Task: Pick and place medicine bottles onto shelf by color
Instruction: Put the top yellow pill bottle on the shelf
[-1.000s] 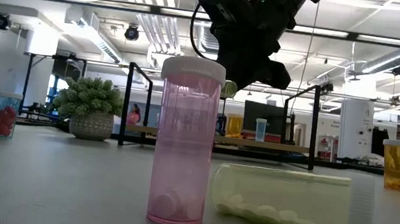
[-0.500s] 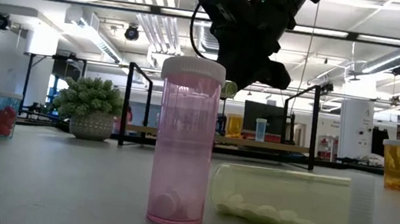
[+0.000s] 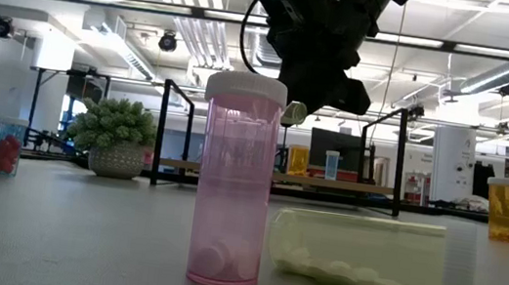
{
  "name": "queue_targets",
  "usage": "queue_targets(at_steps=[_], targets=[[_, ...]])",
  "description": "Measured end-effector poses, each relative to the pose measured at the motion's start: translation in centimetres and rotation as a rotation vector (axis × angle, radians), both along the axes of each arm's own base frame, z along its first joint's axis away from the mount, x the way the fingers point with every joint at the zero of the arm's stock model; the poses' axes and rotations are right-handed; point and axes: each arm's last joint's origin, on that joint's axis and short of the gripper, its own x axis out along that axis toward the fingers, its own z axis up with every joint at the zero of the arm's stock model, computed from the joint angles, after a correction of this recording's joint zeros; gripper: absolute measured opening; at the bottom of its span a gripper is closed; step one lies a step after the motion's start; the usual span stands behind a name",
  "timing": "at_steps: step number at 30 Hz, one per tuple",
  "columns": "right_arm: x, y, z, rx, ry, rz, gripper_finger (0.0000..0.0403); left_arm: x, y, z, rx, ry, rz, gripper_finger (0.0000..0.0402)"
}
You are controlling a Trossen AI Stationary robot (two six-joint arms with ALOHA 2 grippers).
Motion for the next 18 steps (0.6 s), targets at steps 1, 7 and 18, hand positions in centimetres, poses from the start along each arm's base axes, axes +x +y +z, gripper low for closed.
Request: queue_targets(at_steps=[1,7,18], targets=[[0.0,0.0,0.0,0.006,0.0,0.015,0.0093,0.5,0.0,0.2,-0.009,0.01,-0.007,0.0],[-0.7,0.1,1.2,0.004,-0.013,0.085,0.0093,3.3,0.0,0.6,-0.013,0.085,-0.01,0.0033],[-4.3,-1.2,7.0,-0.063,-0.129,0.158,0.0093,8.5,0.0,-1.9,-0.146,0.282,-0.077,0.0133]])
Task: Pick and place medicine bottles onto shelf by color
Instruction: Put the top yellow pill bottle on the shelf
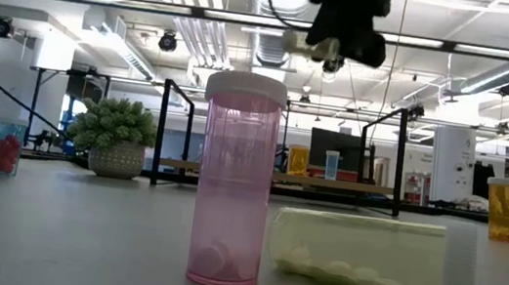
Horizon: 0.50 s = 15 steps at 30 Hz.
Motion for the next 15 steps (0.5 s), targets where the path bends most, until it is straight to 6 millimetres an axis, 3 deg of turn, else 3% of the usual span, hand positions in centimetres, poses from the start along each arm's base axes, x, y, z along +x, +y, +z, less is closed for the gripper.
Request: queue_targets(at_steps=[9,15], targets=[[-2.7,-0.3,3.2,-0.073,-0.086,0.092,0.0093,3.8,0.0,-3.8,-0.264,0.184,-0.082,0.0149],[-3.6,-0.4,3.7,-0.107,-0.076,0.138,0.0093,6.3,0.0,-5.7,-0.388,0.276,-0.099,0.0149]])
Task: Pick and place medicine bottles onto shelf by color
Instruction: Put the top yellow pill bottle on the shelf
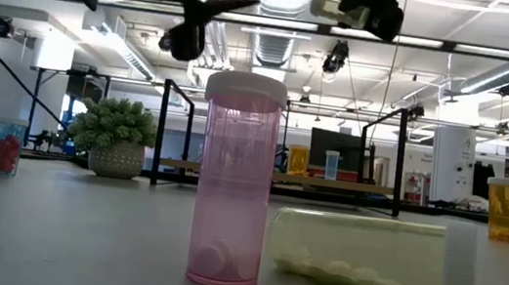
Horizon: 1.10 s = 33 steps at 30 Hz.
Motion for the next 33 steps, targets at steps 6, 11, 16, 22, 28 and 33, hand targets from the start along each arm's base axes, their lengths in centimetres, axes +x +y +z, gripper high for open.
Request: queue_targets(at_steps=[6,11,16,22,28,33], targets=[[0.3,0.0,-0.8,-0.004,0.05,0.002,0.0093,1.9,0.0,-1.7,-0.098,0.073,-0.006,0.0149],[1.2,0.0,-2.0,0.008,0.092,-0.017,0.0093,3.3,0.0,-2.4,-0.132,0.105,-0.007,0.0149],[2.3,0.1,-3.1,0.003,0.109,-0.017,0.0093,4.3,0.0,-2.9,-0.133,0.123,-0.008,0.0149],[2.6,0.1,-3.5,-0.003,0.114,-0.016,0.0093,5.0,0.0,-3.5,-0.155,0.142,-0.008,0.0149],[3.1,-0.1,-3.2,-0.006,0.053,-0.019,0.0093,5.9,-0.1,-3.4,-0.158,0.14,-0.028,0.0149],[3.1,-0.4,-3.1,-0.007,0.051,-0.021,0.0093,6.3,-0.1,-3.2,-0.157,0.139,-0.057,0.0146]])
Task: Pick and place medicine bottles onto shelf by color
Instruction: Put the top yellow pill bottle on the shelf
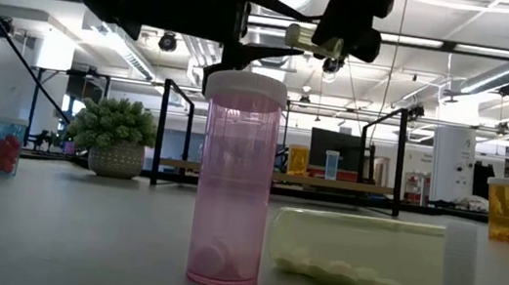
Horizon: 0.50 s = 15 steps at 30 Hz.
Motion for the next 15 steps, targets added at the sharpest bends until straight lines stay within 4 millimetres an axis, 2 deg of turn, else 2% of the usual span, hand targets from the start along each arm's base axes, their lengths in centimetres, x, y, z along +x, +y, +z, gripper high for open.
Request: queue_targets(at_steps=[10,15], targets=[[0.04,0.0,0.06,-0.004,-0.009,0.006,0.0093,-0.18,-0.01,0.09,0.0,0.003,-0.003,0.0093],[0.04,0.0,0.07,-0.004,-0.009,0.006,0.0093,-0.19,-0.02,0.08,0.0,0.002,-0.004,0.0097]])
